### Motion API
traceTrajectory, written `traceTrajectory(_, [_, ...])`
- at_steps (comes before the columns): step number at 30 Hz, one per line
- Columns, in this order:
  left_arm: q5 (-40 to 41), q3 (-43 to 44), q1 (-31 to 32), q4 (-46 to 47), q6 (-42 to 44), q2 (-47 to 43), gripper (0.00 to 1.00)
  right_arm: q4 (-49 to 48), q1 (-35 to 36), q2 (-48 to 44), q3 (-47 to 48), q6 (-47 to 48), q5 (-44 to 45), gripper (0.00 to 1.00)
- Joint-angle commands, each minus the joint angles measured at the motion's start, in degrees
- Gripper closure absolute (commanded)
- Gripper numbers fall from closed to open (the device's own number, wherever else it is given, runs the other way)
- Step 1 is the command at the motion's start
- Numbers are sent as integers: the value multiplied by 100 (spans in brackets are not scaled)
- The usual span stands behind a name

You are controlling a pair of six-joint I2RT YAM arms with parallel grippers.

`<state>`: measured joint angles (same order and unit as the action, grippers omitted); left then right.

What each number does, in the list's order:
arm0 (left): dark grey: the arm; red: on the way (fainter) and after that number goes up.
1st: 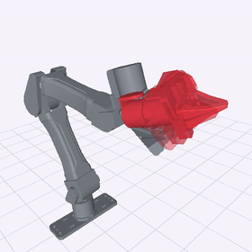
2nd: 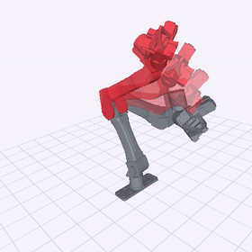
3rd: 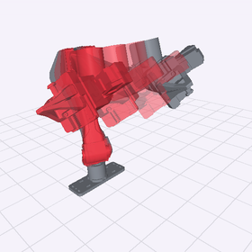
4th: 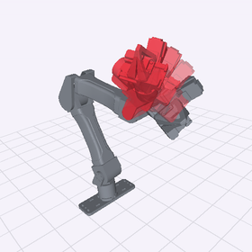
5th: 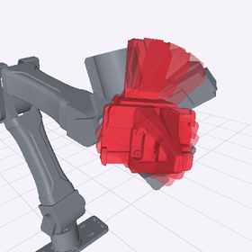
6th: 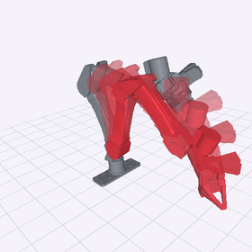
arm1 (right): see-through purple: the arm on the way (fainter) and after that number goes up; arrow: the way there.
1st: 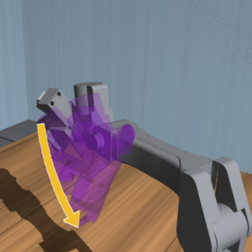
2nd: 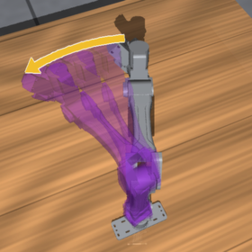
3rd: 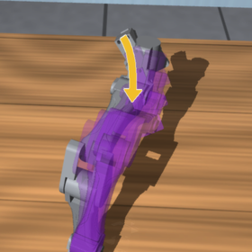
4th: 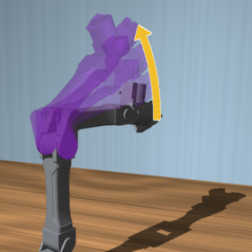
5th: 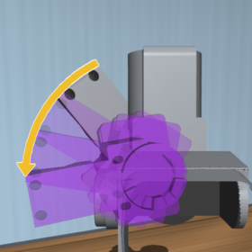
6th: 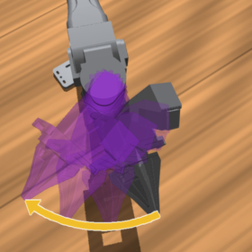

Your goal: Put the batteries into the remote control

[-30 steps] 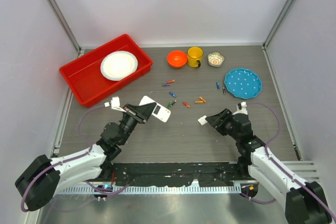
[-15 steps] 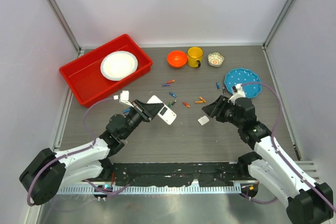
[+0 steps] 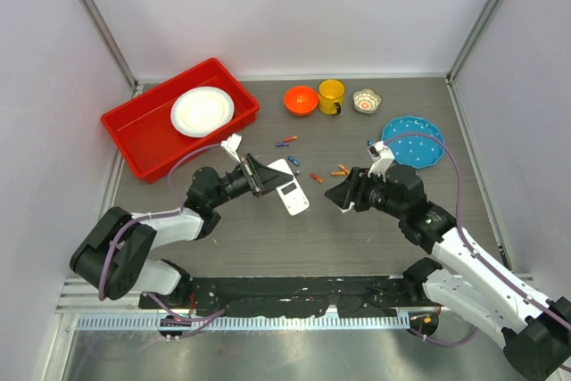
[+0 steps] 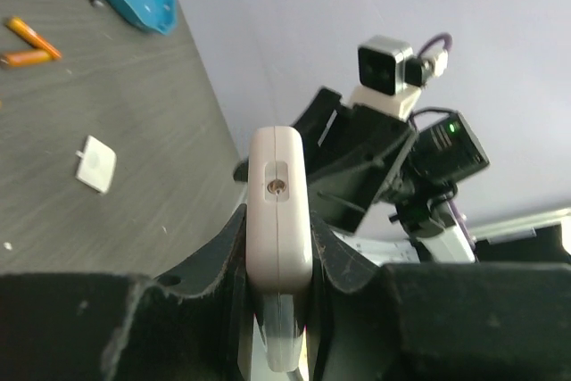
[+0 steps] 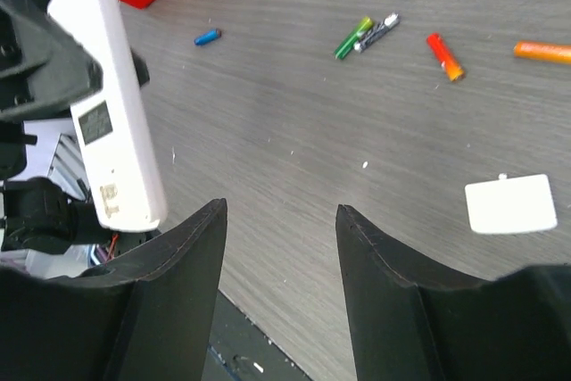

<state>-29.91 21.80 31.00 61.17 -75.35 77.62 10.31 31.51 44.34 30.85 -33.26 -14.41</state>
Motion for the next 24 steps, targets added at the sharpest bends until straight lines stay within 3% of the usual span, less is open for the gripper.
traceTrajectory(1, [-946, 132, -86, 1187, -472, 130, 100, -258, 22, -14, 79, 117, 457, 42])
traceTrajectory(5, [-1104, 17, -173, 793, -236, -220, 100, 138, 22, 496, 290, 302, 553, 42])
traceTrajectory(9, [-938, -53, -174, -1047, 431, -1149, 100, 376, 57, 786, 290, 144, 2261, 43])
traceTrajectory(13, [150, -369, -174, -2704, 1152, -2583, 100, 8, 57, 988, 228, 4, 3048, 42])
traceTrajectory(15, [696, -571, -182, -3231, 1259, -3163, 100, -107, 57, 1357, 464, 64, 2980, 41])
traceTrajectory(19, [592, -607, -200, -3498, 1348, -3815, 100, 225, 153, 2463, 1378, 425, 2462, 42])
traceTrajectory(24, [110, -616, -209, -3322, 1216, -3729, 100, 542, 444, 3562, 2362, 987, 3241, 42])
